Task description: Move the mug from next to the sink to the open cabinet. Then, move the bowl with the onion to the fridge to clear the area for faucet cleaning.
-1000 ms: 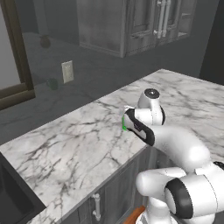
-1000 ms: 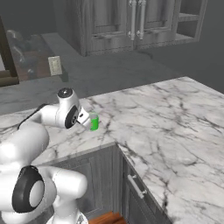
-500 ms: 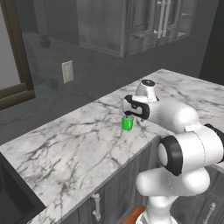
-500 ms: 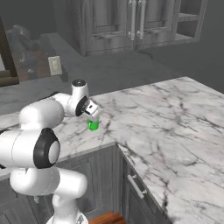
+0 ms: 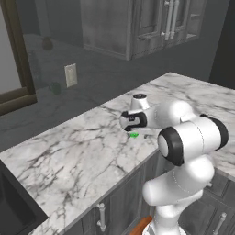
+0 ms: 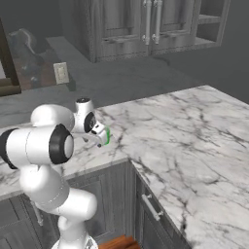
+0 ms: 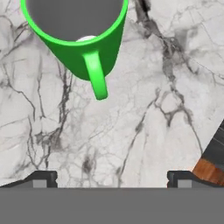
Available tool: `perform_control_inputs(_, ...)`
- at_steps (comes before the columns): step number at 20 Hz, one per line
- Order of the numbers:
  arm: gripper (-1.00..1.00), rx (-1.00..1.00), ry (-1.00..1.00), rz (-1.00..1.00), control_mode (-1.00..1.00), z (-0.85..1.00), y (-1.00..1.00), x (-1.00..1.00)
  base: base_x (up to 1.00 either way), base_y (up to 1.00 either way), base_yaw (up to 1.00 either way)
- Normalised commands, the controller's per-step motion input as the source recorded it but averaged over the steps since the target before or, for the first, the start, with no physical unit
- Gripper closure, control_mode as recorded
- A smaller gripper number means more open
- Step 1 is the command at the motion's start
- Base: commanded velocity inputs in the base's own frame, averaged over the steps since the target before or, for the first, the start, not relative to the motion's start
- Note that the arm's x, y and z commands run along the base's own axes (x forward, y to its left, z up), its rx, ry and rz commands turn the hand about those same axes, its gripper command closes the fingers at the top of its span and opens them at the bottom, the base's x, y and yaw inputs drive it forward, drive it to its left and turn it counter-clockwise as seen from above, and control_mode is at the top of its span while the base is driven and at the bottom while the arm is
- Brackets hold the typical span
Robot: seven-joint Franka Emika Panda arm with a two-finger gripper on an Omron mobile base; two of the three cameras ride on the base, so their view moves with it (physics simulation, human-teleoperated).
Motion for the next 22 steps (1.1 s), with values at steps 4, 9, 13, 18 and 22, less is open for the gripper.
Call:
perform_control_inputs(4, -1.0, -0.08, -0.02, 0.0, -1.0, -0.06, 0.0, 0.0, 0.0, 0.0, 0.0)
perform_control_inputs(9, -1.0, 0.0, -0.08, 0.0, -1.0, 0.03, -0.18, 0.0, 0.0, 0.0, 0.0)
perform_control_inputs(13, -1.0, 0.02, -0.14, 0.0, -1.0, 0.01, -0.31, 0.0, 0.0, 0.0, 0.0)
perform_control_inputs(18, -1.0, 0.0, -0.14, 0.0, -1.0, 0.0, -0.16, 0.0, 0.0, 0.0, 0.0)
perform_control_inputs(22, -1.0, 0.0, -0.01, 0.0, -1.0, 0.0, 0.01, 0.13, 0.0, 0.0, 0.0)
